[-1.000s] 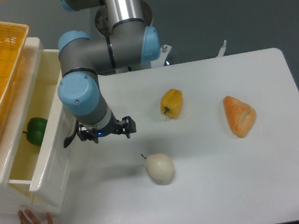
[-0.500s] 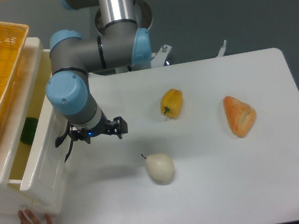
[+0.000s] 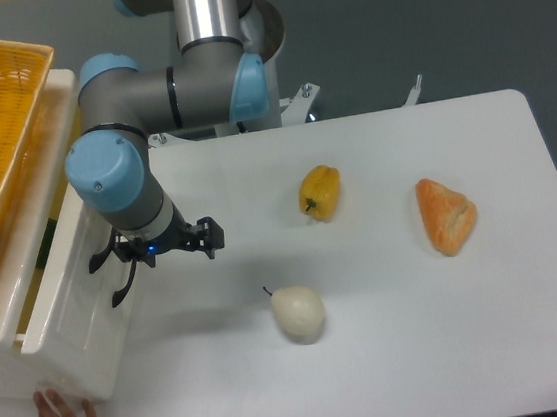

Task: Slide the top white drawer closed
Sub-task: 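Keep pushing the drawer front until the drawer is nearly shut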

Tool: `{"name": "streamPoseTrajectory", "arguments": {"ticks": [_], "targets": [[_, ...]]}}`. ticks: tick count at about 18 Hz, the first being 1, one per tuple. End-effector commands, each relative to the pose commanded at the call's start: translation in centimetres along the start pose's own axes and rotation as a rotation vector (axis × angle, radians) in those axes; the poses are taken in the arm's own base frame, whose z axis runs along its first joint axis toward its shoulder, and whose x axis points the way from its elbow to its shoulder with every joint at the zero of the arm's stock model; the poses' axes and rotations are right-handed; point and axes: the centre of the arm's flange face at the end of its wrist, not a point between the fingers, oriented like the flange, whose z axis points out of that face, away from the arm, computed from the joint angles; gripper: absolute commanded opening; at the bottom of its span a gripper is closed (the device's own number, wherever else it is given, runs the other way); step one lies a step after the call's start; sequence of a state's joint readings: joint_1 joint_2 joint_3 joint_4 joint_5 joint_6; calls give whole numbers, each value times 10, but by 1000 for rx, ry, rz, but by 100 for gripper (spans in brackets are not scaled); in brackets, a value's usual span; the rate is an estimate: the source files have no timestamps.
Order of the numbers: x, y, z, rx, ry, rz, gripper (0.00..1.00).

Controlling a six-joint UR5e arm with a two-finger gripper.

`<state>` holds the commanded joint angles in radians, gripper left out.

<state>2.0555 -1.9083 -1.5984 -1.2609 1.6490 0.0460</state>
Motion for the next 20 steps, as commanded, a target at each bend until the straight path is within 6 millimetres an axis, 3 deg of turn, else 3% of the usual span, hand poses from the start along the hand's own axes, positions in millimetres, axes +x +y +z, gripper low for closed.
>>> {"name": "streamPoseTrajectory", "arguments": {"ticks": [20], "targets": [[8,3,-4,7,-1,9,100]]}}
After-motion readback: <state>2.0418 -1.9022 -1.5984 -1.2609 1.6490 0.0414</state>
